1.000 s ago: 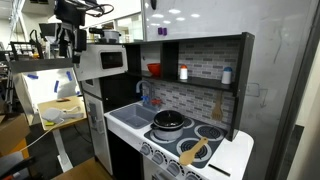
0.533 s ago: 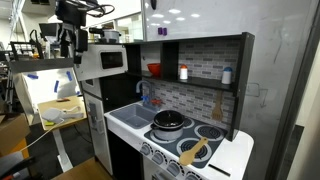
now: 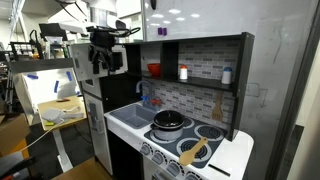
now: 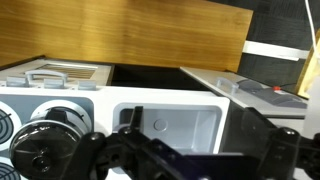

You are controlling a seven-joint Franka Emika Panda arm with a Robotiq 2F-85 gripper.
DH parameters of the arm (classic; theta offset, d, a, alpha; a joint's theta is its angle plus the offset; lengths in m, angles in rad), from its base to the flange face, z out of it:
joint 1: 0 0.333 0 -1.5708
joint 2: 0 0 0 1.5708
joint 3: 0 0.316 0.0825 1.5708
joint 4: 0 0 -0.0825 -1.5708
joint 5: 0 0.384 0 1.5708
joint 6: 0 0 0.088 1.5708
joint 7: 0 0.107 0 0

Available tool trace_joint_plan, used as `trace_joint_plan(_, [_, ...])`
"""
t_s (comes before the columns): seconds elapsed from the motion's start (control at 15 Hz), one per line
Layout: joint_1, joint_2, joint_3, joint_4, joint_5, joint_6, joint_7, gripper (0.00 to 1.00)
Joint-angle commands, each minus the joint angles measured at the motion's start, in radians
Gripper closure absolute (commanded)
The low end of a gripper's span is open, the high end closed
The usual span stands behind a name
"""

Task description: Remove the black lid from the pot on the stove and put it on top of the cabinet

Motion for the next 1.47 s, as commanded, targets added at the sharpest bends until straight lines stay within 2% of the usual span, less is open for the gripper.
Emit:
trace_joint_plan(0.0, [-0.029,0.114,-0.011,0.068,-0.003,0.079,-0.062,0.00])
trace_joint_plan(0.47, [-0.098,0.309,-0.030,0.203,-0.005,0.190,-0.132,0.00])
trace_joint_plan(0.93, [-0.186,0.481,-0.025,0.339,-0.003,0.229,-0.189,0.00])
trace_joint_plan(1.4, [-0.240,0.609,-0.013,0.432,-0.010,0.245,-0.191,0.00])
